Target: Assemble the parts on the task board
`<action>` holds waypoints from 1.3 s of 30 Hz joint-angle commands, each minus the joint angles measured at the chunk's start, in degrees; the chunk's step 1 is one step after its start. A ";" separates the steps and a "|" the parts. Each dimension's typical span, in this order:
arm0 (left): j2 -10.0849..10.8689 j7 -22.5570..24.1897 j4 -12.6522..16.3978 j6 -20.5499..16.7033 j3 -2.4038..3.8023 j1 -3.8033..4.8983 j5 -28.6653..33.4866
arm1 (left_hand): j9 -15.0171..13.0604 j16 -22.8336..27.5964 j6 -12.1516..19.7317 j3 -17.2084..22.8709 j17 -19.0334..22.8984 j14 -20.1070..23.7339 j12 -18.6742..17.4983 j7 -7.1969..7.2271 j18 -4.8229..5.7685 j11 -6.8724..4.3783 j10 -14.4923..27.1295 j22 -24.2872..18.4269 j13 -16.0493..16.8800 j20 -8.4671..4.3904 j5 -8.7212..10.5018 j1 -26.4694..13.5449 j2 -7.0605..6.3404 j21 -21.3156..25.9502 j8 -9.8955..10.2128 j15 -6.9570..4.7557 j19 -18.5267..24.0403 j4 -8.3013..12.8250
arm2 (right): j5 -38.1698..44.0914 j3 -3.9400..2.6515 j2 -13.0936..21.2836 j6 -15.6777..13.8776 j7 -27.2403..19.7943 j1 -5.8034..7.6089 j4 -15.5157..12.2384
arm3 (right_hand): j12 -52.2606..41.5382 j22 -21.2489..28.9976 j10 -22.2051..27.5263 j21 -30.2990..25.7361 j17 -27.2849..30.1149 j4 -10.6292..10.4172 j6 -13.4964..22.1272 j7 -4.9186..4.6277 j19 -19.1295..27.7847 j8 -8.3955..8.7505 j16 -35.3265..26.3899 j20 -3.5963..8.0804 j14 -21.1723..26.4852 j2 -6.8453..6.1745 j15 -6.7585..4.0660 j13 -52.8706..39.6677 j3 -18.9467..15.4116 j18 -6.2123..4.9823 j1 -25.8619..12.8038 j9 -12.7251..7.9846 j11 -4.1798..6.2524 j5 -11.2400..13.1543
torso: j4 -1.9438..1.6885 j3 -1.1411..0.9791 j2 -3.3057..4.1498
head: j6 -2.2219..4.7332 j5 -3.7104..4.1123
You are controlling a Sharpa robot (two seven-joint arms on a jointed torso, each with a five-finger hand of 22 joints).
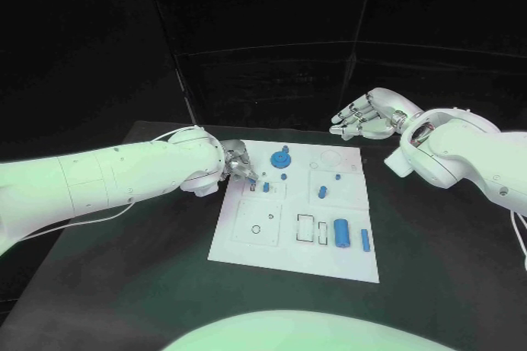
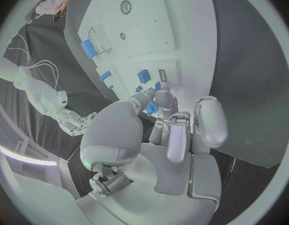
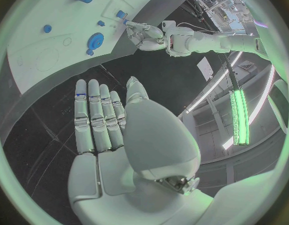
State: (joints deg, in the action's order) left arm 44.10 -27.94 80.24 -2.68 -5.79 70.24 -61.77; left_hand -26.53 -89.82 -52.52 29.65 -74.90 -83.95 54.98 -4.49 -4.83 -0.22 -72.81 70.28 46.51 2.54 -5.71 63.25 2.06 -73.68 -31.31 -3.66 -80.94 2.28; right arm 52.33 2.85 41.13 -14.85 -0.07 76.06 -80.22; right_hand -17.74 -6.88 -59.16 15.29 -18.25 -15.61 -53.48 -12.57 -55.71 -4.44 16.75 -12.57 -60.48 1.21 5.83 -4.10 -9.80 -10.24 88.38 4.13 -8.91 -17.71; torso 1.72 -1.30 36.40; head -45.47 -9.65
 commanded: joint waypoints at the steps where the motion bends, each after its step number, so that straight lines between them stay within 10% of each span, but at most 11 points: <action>1: -0.11 -0.68 0.01 1.46 0.00 0.00 -1.45 | -0.09 -0.18 0.04 5.23 -15.10 -6.05 0.01 0.47 0.10 -0.15 -0.16 -0.02 0.00 0.16 -0.18 -0.03 0.47 0.18 -0.39 0.00 -0.23 4.74 | 0.13 -0.01 -0.02 0.15 -0.68 0.12 0.00 | -0.31 0.05 0.48 -0.31 0.07 0.22 0.20 0.00 -0.53 -0.37 0.39 -0.02 0.37 0.03 0.19 0.08 -0.16 -0.20 0.24 0.07 0.10 -0.20 | -0.01 -0.05 -0.01 | -0.05 0.05; 39: -1.10 -1.71 -0.92 7.69 -0.14 -0.06 -1.49 | -0.36 -0.18 0.06 5.93 -15.10 -6.05 0.14 0.58 0.01 -0.24 -0.31 -0.32 0.11 0.07 -0.17 -0.36 0.17 0.48 -0.93 -0.10 -0.09 4.75 | 0.13 0.01 -0.33 0.10 -0.55 0.08 0.15 | -0.33 0.07 0.50 -0.35 0.09 0.17 0.20 0.00 -0.54 -0.38 0.42 -0.02 0.39 0.14 0.18 0.08 -0.16 -0.20 0.22 0.07 0.10 -0.27 | -0.05 -0.08 0.03 | -0.63 0.35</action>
State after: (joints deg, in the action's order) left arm 43.11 -29.34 79.27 3.44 -5.86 70.22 -63.00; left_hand -26.83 -89.82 -52.43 30.57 -74.90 -83.95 54.99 -4.17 -4.83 -0.30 -72.93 70.06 46.57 2.54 -5.50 62.79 1.60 -73.44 -31.97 -3.66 -80.94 2.38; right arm 52.33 2.89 40.86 -14.84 -0.15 76.03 -80.03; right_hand -17.74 -6.89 -59.15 15.29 -18.25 -15.61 -53.48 -12.57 -55.71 -4.44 16.96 -12.57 -60.49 1.21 5.83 -4.10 -9.80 -10.24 88.37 4.13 -8.89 -17.69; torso 1.66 -1.38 36.43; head -46.05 -9.34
